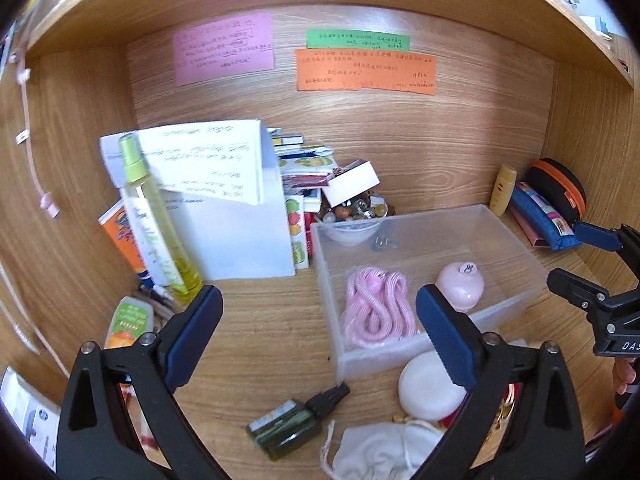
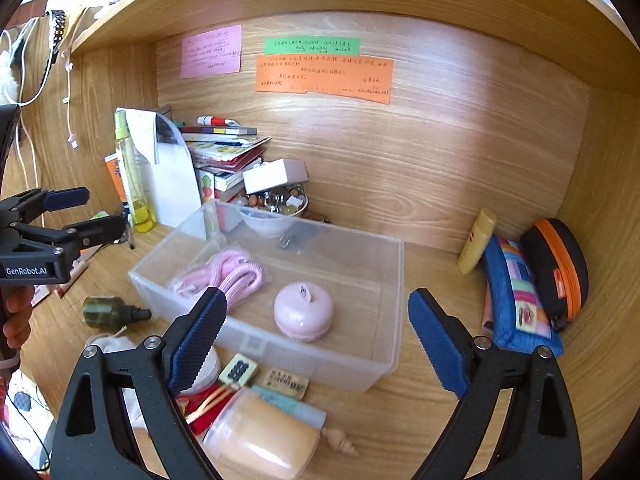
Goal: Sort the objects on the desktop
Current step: 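Move the right tool to the cream cup container and close on it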
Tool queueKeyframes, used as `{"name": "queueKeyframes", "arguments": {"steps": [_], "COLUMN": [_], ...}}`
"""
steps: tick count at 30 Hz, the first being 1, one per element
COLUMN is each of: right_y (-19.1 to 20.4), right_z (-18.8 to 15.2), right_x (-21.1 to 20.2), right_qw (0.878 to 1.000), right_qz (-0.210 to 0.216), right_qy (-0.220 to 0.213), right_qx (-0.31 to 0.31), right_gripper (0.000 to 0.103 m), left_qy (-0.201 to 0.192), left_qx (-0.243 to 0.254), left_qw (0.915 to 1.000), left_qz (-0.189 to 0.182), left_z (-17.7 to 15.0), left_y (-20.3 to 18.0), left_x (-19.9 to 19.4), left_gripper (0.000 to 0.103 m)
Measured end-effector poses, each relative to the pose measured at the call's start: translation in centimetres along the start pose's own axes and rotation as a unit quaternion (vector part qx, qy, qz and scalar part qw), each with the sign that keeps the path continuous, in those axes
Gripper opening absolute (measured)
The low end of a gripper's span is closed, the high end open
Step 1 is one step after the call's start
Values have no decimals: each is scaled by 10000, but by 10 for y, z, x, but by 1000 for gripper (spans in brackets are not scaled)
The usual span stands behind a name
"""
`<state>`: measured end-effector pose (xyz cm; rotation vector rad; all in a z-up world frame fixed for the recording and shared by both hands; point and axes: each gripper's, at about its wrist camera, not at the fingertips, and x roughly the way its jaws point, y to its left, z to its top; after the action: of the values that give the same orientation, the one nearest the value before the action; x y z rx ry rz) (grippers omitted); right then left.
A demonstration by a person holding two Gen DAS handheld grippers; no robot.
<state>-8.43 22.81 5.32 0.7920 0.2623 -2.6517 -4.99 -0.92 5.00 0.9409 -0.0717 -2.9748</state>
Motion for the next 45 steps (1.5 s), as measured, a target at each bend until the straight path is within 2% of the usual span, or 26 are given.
{"name": "queueKeyframes", "arguments": {"steps": [13,21,26,34,42,45], "right_y": [12,20,14,0,-18,-17], "right_z": [-47,-65,-70,-79,-89,-88], "right_x": [-9,15,20,12,14,19], "right_qw": [9996,9974,9964,9952,9896,9893], "right_qz": [10,23,93,100,504,508], "right_qy": [252,671,775,833,1012,1039], "right_qx": [113,255,341,508,893,886], "right_gripper": [91,91,91,91,90,90], "left_qy": [165,745,1036,1153,1322,1320], "left_qx": [-122,-141,-125,82,-41,-63], "left_qw": [9998,9969,9945,9933,9912,9912], "left_qz": [85,184,118,-2,-76,-48], "left_z": [-44,-73,-86,-92,-87,-87], "left_y": [23,37,39,29,31,30], "left_x": [-17,15,29,37,52,56], "left_gripper": [99,99,99,99,99,99]}}
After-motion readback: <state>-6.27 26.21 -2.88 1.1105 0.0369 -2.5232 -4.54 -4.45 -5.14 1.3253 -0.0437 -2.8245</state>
